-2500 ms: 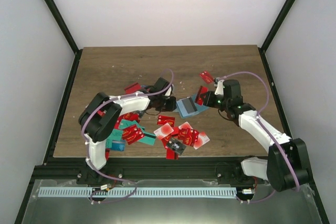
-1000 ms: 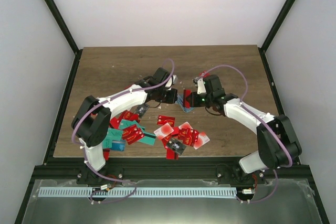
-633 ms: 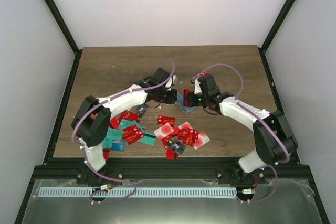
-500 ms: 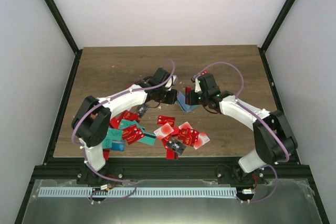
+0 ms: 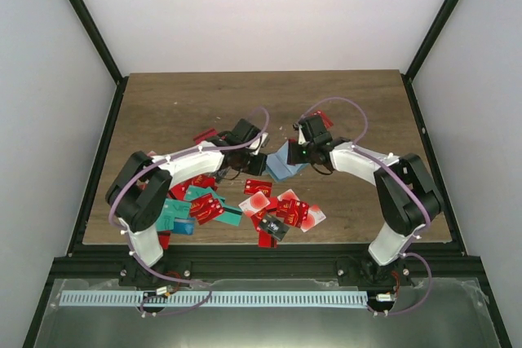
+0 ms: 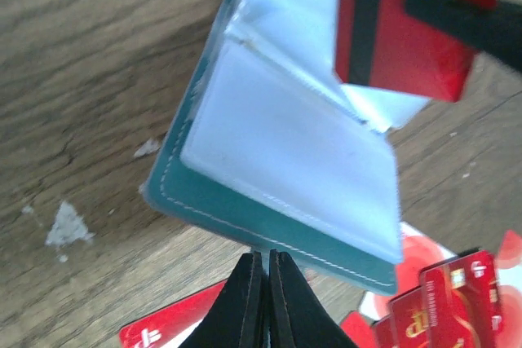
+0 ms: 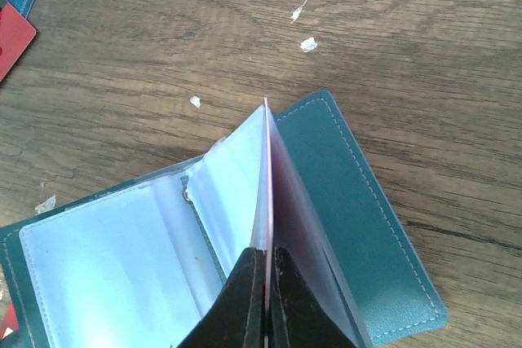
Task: Put the credit cards into the card holder
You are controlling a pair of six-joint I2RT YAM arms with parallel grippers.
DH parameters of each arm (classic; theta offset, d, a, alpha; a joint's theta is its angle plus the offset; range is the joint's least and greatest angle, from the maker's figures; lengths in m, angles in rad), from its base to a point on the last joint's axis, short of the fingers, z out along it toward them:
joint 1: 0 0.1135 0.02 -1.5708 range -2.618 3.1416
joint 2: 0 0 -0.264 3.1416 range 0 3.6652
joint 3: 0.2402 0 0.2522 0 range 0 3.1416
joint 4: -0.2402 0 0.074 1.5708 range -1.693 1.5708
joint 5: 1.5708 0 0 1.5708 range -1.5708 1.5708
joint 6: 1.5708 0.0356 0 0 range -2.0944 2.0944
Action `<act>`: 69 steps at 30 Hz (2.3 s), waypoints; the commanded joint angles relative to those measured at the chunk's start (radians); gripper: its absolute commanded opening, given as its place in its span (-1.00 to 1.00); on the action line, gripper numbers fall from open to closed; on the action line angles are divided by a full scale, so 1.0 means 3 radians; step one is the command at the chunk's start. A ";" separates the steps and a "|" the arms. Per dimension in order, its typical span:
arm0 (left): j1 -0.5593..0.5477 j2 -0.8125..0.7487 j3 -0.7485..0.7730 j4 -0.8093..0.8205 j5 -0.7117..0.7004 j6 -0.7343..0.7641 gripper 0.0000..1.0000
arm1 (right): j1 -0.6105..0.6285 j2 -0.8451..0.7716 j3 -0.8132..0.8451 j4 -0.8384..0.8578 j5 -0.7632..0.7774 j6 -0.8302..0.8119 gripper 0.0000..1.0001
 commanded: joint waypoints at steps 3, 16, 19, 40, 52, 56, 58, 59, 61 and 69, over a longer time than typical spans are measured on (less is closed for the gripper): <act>0.0117 -0.0109 -0.0336 0.0156 -0.0212 0.0183 -0.92 | 0.0025 0.0097 0.0011 0.0022 0.0004 -0.0020 -0.99; 0.0186 0.0319 -0.0212 0.0142 -0.1443 0.0310 -0.80 | 0.0016 0.0363 -0.0014 0.0208 -0.0506 -0.0023 -0.99; 0.0182 0.0276 -0.0109 -0.0036 -0.1652 0.0157 -0.62 | -0.0057 0.0432 0.0041 0.0268 -0.0759 0.0005 -0.99; 0.0130 0.0207 0.0070 0.0459 -0.0052 0.0143 -0.55 | -0.0579 0.0509 -0.0199 0.0927 -0.2092 0.0385 -0.99; 0.0130 0.0385 -0.0131 0.0487 -0.0231 0.0134 -0.71 | -0.0638 0.0633 -0.0269 0.1243 -0.2507 0.0570 -0.99; 0.0132 0.0420 -0.0135 0.0502 -0.0226 0.0133 -0.73 | -0.0636 0.0693 -0.0284 0.1341 -0.2600 0.0601 -0.99; 0.0130 0.0422 -0.0142 0.0518 -0.0221 0.0133 -0.73 | -0.0635 0.0699 -0.0277 0.1328 -0.2532 0.0582 -0.99; 0.0130 0.0424 -0.0144 0.0520 -0.0218 0.0133 -0.73 | -0.0631 0.0693 -0.0262 0.1283 -0.2442 0.0553 -0.99; 0.0132 0.0427 -0.0145 0.0525 -0.0210 0.0139 -0.73 | -0.0622 0.0684 -0.0220 0.1137 -0.2187 0.0454 -0.99; 0.0131 0.0413 -0.0088 0.0474 -0.0223 0.0171 -0.76 | -0.0618 0.0580 -0.0212 0.1053 -0.1910 0.0424 -0.99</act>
